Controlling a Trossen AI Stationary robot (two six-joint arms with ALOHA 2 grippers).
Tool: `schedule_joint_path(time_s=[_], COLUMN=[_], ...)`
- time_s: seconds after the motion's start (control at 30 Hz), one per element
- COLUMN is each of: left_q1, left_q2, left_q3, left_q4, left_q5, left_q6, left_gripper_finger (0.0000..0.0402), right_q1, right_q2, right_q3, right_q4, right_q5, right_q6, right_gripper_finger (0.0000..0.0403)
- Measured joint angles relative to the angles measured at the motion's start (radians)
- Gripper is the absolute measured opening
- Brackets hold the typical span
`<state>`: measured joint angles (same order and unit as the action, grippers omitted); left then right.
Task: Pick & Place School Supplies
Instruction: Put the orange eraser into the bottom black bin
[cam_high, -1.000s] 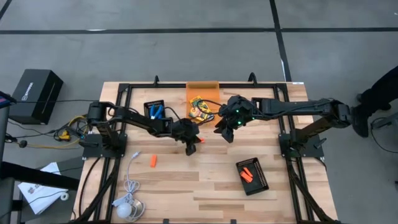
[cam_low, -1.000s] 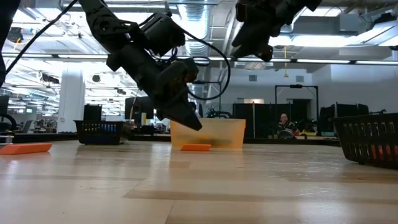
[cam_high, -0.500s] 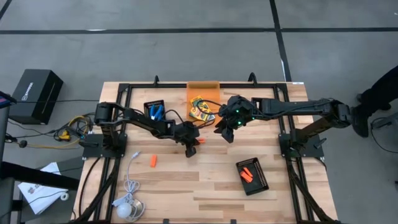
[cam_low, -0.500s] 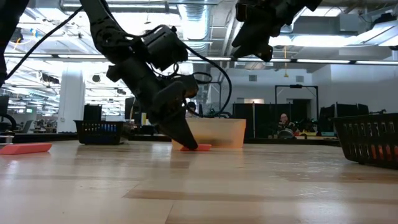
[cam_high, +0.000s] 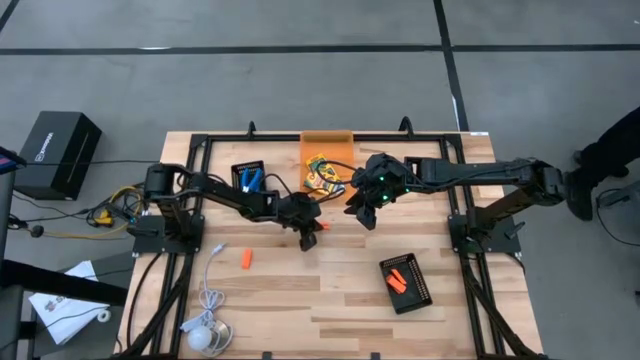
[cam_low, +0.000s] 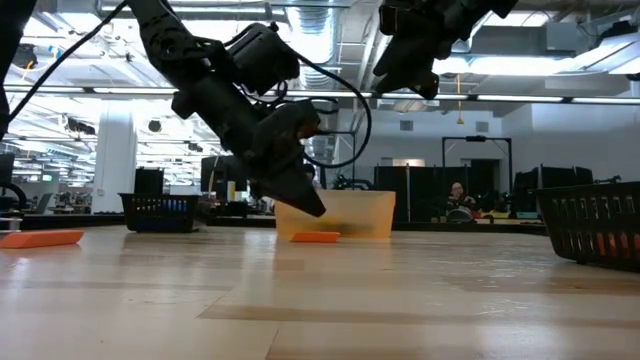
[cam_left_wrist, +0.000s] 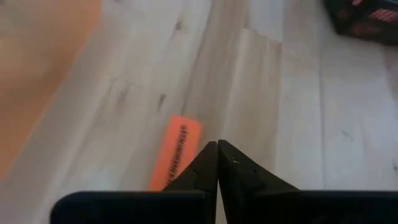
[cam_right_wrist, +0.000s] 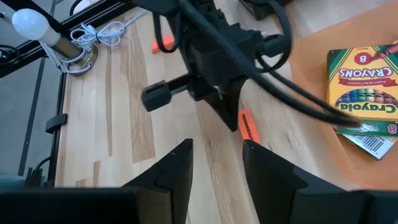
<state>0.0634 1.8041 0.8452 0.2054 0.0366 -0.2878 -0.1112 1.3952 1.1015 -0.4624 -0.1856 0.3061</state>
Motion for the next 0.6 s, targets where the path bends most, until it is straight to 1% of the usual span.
schedule_joint_path(time_s=[0.37,0.6], left_q1=[0.039,0.033], left_q2=[0.014,0.029], left_q3=[-0.01,-0.01], left_q4=[-0.004,-0.008], left_q5=[-0.013,0.001], left_q6=[0.009,0.015], left_gripper_finger=[0.0003,0.0003], right_q1=[0.0,0.0], right_q2=[0.0,0.0], right_q3=[0.0,0.0], right_q4=[0.006,0.006], right_q5=[0.0,0.0], right_q6=[0.0,0.006], right_gripper_finger=[0.0131,0.0131])
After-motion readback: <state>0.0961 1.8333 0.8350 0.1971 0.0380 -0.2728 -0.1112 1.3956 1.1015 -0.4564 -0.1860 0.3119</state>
